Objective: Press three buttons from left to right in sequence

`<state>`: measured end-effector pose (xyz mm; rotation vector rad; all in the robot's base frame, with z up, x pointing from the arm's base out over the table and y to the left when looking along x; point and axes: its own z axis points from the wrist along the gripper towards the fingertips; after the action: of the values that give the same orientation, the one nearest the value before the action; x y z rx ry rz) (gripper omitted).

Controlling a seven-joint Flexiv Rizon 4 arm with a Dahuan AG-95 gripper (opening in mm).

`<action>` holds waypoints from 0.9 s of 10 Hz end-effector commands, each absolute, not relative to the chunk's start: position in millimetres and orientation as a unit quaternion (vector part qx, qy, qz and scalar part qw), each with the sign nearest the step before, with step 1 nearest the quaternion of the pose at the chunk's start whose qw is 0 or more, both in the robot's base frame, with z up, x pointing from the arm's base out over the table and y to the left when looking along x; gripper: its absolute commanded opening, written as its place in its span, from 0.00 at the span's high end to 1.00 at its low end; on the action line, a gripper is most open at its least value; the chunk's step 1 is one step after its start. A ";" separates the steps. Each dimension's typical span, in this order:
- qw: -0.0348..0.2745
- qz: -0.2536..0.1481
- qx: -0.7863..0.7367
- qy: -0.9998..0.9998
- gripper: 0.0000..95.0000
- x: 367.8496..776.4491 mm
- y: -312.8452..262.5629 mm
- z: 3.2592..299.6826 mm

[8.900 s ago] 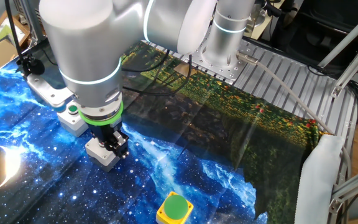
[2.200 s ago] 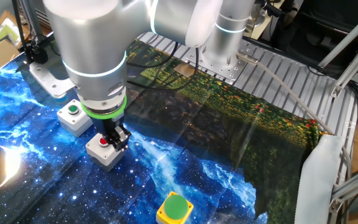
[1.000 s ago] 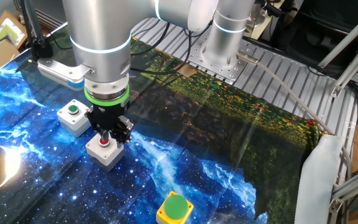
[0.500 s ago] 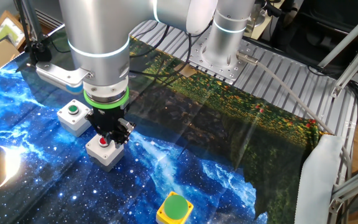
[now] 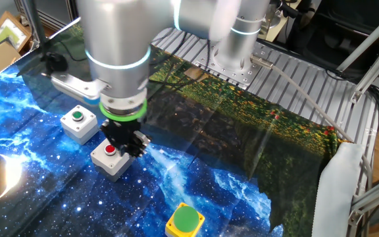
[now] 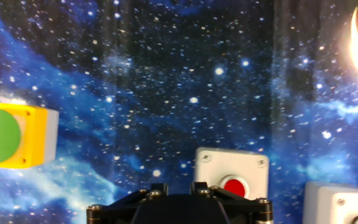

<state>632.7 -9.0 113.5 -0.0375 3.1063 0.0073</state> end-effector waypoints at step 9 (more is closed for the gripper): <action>0.001 -0.004 0.050 0.999 0.80 650.9 113.1 124.2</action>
<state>651.5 115.9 124.1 0.1618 3.1377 -0.0164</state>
